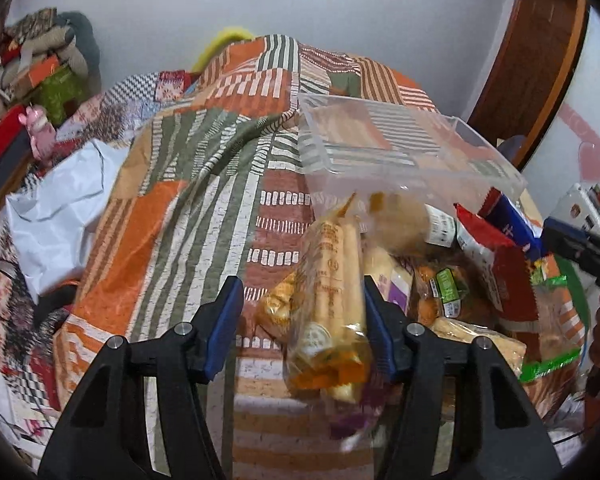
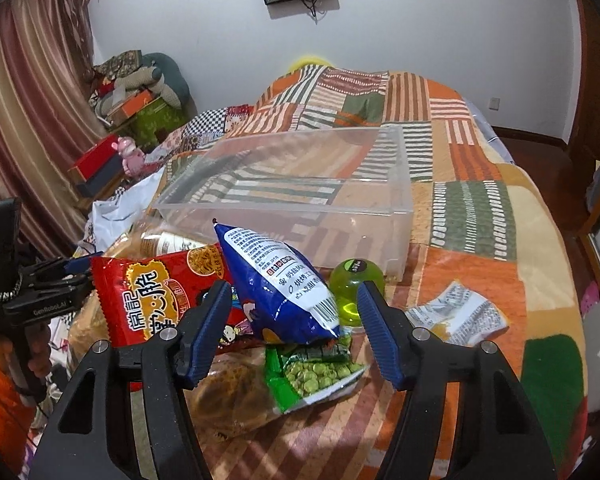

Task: Organize snacks
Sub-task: 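Reach the left tool toward the rice-cake packet while the right tool grasps the blue chip bag, then close the left tool on the rice-cake packet while the right tool holds the blue chip bag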

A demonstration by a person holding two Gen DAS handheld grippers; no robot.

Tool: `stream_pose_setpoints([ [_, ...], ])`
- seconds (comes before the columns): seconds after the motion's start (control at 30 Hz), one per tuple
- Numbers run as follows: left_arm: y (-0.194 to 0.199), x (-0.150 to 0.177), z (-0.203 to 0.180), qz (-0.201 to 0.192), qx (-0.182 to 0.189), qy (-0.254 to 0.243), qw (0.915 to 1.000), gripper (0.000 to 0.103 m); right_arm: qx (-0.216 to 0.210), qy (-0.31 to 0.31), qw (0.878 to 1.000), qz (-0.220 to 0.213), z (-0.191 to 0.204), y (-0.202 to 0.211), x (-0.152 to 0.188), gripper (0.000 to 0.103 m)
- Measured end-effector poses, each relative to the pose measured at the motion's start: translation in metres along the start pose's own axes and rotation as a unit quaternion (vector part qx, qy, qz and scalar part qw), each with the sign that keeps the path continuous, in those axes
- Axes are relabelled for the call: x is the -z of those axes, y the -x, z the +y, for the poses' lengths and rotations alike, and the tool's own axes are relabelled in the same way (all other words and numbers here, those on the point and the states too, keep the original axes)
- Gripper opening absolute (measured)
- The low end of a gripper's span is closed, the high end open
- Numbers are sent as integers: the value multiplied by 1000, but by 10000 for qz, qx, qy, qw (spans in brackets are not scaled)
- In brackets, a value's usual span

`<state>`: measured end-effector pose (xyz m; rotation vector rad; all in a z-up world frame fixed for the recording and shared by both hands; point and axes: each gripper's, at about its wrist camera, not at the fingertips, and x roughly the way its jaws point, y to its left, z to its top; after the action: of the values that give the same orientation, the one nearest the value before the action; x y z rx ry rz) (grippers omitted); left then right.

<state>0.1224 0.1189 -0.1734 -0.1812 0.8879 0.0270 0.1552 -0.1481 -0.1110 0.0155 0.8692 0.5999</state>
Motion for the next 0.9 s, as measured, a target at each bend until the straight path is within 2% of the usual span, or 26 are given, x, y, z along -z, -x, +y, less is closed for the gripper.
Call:
stream_pose_setpoints([
  [0.3, -18, -6, 15, 97, 224, 321, 9992, 57, -73, 62, 9995, 314, 4, -24, 0, 62],
  [0.33, -20, -6, 17, 76, 221, 359, 9991, 54, -56, 78, 9994, 331, 4, -25, 0, 63],
  [0.4, -24, -4, 20, 107, 239, 412, 9988, 40, -29, 86, 9993, 372, 3, -28, 1, 64],
  [0.5, -25, -3, 24, 66, 286, 513, 9983, 36, -40, 20, 9987, 500, 1, -35, 5, 63],
  [0.7, -21, -4, 14, -120, -33, 239, 9996, 15, 27, -37, 9991, 415, -2, -29, 8, 53],
  [0.83, -22, -6, 17, -60, -62, 278, 9996, 15, -9, -105, 9992, 393, -3, -25, 9, 52],
  [0.87, -23, -7, 21, -30, -14, 395, 9992, 19, -22, -123, 9992, 391, -4, -24, 10, 52],
  [0.9, -24, -8, 26, 13, 40, 525, 9986, 27, -30, -135, 9992, 387, -5, -23, 10, 52],
])
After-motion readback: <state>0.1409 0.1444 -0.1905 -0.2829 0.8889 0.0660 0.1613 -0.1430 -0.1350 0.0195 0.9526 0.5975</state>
